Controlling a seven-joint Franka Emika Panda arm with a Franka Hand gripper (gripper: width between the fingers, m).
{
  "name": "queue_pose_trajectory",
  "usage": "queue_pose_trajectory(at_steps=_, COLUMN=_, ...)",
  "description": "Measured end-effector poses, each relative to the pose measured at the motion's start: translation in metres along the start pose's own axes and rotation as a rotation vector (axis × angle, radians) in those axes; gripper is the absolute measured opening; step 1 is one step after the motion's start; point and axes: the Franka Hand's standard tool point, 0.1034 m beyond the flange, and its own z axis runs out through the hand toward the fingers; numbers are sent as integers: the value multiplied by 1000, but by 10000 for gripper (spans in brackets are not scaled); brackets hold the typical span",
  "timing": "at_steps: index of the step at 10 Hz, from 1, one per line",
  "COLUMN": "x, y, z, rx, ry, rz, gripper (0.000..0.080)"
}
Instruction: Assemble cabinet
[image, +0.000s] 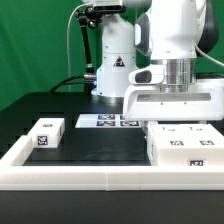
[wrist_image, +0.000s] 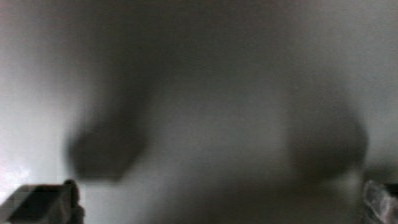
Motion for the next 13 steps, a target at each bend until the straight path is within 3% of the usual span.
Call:
queue_pose_trajectory(at_steps=9, x=10, y=-6, z=1, rx=5, ry=25, rz=-38, gripper=796)
queue_pose_trajectory(at_steps=12, x=21, y=-7, z=1, rx=8, ry=38, rz=-62, gripper=796)
queue_pose_trajectory(at_steps=13, x=22, y=-6, z=1, rx=8, ry=39, rz=-64, gripper=684)
